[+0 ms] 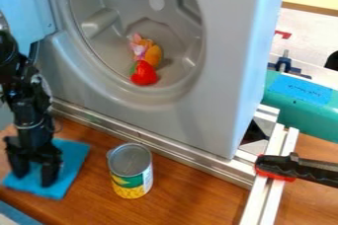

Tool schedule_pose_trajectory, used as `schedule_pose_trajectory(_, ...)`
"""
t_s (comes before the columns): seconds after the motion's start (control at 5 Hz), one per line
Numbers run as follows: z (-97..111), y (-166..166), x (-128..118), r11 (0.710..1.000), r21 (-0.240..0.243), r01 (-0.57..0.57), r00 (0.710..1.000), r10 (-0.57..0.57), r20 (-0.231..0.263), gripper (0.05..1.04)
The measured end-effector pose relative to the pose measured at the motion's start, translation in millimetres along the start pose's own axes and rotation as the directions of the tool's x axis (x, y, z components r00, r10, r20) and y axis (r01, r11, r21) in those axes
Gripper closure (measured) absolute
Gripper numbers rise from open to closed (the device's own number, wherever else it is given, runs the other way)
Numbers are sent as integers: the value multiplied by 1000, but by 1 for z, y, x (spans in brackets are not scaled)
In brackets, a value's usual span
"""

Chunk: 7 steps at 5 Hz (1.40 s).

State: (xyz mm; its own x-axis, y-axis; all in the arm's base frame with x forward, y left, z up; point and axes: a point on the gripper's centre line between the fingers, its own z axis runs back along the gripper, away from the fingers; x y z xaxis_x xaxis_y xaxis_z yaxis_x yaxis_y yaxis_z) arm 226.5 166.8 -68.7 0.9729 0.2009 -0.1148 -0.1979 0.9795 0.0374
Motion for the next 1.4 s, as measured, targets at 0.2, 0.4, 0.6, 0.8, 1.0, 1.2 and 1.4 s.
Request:
schedule_pose_trajectory(0.2, 15, -20, 25, 998, -20, 56, 996, -54, 70, 83)
schedule_pose_trajectory(0.4, 23, -27, 39, 997, -21, 80, 992, -77, 99, 83)
schedule_pose_trajectory(0.6, 24, -28, 35, 997, 34, 69, 996, -71, 49, 83)
schedule_pose_trajectory(0.8, 75, -12, 28, 991, 131, -8, 996, -4, 90, 83)
schedule_pose_trajectory(1.0, 112, -12, 13, 997, 71, -11, 997, 5, 82, 83)
schedule_pose_trajectory(1.2, 131, -18, 13, 1000, -8, 17, 994, -16, 107, 83)
schedule_pose_trajectory(1.4, 142, -33, 28, 997, -55, 60, 988, -51, 148, 83)
